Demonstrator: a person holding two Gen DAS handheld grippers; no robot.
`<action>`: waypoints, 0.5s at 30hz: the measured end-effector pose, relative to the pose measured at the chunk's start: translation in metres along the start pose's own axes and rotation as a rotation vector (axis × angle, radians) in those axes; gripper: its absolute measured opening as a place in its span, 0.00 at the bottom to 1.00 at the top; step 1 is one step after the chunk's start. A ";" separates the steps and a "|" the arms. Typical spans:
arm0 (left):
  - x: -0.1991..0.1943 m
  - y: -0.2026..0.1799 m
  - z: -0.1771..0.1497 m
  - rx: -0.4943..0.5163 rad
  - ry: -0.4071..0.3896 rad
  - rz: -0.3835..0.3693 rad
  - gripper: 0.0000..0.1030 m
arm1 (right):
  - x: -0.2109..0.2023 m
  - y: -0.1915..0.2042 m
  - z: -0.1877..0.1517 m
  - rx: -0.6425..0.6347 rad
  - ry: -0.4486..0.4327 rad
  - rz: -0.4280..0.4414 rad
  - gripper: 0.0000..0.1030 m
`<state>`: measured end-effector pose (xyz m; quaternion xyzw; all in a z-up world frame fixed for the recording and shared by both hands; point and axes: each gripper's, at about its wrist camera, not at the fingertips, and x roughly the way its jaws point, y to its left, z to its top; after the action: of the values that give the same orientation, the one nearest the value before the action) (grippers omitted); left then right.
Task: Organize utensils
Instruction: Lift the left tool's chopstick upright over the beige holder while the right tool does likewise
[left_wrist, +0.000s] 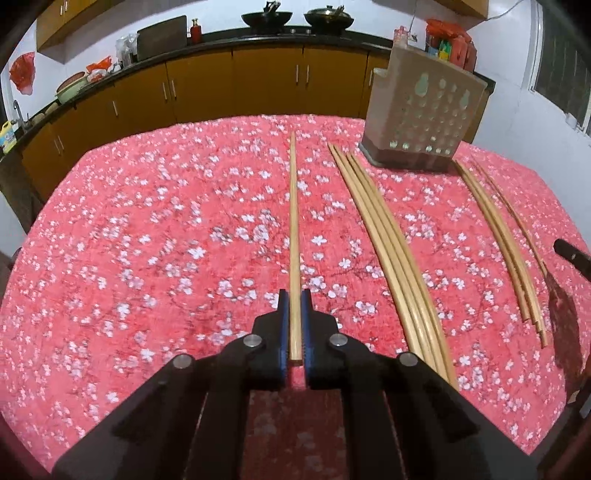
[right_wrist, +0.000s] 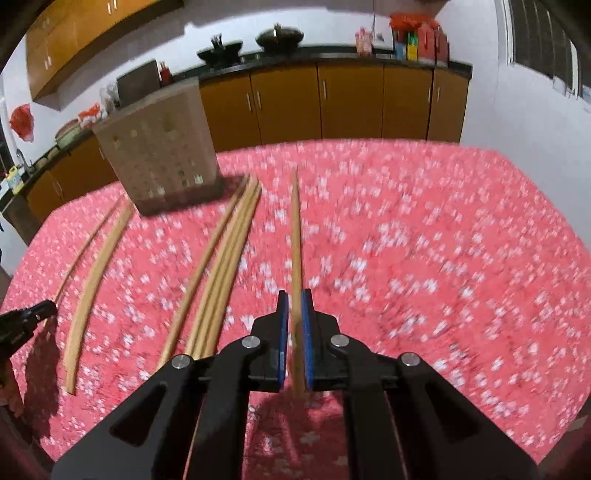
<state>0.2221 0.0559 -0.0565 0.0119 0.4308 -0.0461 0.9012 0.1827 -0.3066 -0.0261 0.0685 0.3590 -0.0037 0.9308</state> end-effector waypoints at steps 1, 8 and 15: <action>-0.007 0.002 0.001 -0.005 -0.015 -0.001 0.07 | -0.005 -0.001 0.004 -0.001 -0.018 -0.002 0.08; -0.046 0.011 0.014 -0.020 -0.112 -0.010 0.07 | -0.021 -0.003 0.014 -0.010 -0.063 0.015 0.08; -0.030 0.009 0.007 -0.020 -0.063 0.000 0.07 | 0.012 0.000 -0.009 -0.008 0.072 0.026 0.38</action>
<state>0.2095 0.0664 -0.0286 0.0013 0.4026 -0.0423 0.9144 0.1857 -0.3048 -0.0407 0.0698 0.3913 0.0124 0.9175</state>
